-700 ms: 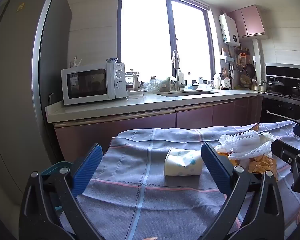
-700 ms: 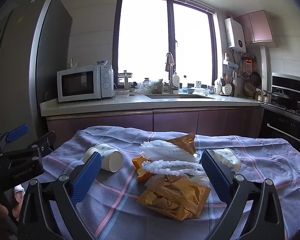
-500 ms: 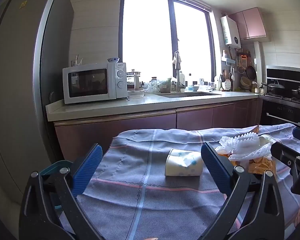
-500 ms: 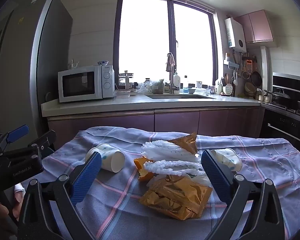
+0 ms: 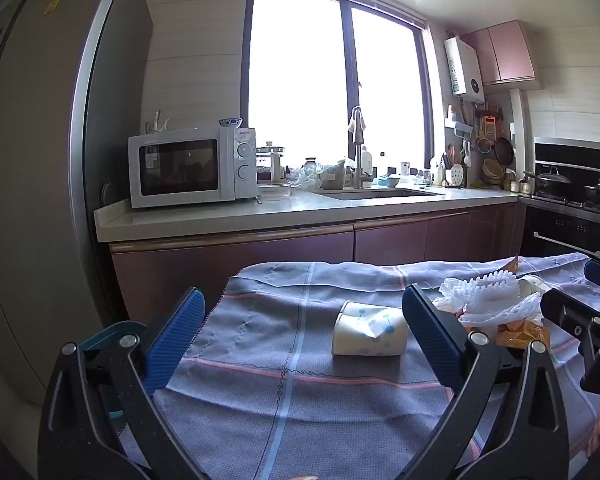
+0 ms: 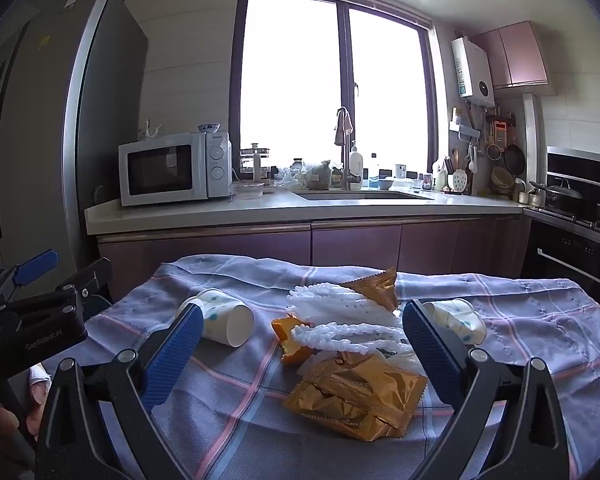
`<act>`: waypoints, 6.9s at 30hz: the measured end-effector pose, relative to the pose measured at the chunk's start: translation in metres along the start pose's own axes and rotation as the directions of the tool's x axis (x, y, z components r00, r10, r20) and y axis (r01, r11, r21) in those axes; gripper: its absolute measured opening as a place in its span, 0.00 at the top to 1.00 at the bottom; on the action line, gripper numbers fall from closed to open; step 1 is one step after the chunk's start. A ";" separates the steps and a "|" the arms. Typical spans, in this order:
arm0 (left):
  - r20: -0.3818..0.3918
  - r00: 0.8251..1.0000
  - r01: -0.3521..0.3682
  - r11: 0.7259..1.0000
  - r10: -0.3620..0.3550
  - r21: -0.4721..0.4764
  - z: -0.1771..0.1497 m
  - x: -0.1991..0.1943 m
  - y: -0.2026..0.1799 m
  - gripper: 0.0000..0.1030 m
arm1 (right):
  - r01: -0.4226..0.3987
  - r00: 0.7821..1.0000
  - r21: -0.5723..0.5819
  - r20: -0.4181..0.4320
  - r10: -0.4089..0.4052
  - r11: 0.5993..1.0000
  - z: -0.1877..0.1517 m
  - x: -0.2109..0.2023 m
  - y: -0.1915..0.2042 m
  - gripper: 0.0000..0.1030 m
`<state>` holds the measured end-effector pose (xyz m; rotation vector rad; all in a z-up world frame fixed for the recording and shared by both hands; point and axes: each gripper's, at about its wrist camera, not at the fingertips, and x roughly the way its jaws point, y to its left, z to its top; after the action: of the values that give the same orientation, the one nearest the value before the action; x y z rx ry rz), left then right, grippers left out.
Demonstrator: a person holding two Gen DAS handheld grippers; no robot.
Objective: Collect trash
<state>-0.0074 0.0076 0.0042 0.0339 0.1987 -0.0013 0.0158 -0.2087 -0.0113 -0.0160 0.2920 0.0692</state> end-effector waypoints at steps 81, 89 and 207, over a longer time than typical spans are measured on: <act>-0.090 0.994 0.062 0.998 -0.060 0.024 -0.010 0.028 -0.016 0.05 | -0.003 0.998 0.068 -0.070 0.008 0.998 -0.008 0.016 -0.034 0.06; -0.179 0.976 0.128 0.991 -0.121 0.028 -0.009 0.062 -0.019 0.05 | -0.016 0.994 0.079 -0.107 0.025 0.997 -0.009 0.027 -0.047 0.06; -0.510 0.860 -0.133 0.958 -0.016 -0.253 -0.088 0.146 0.272 0.79 | -0.746 0.489 0.166 -0.521 0.700 0.645 0.017 0.224 0.298 0.82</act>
<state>0.1192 0.2830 -0.1018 -0.2486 0.7293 0.0992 0.2135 0.1039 -0.0613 0.0086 0.8727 0.9629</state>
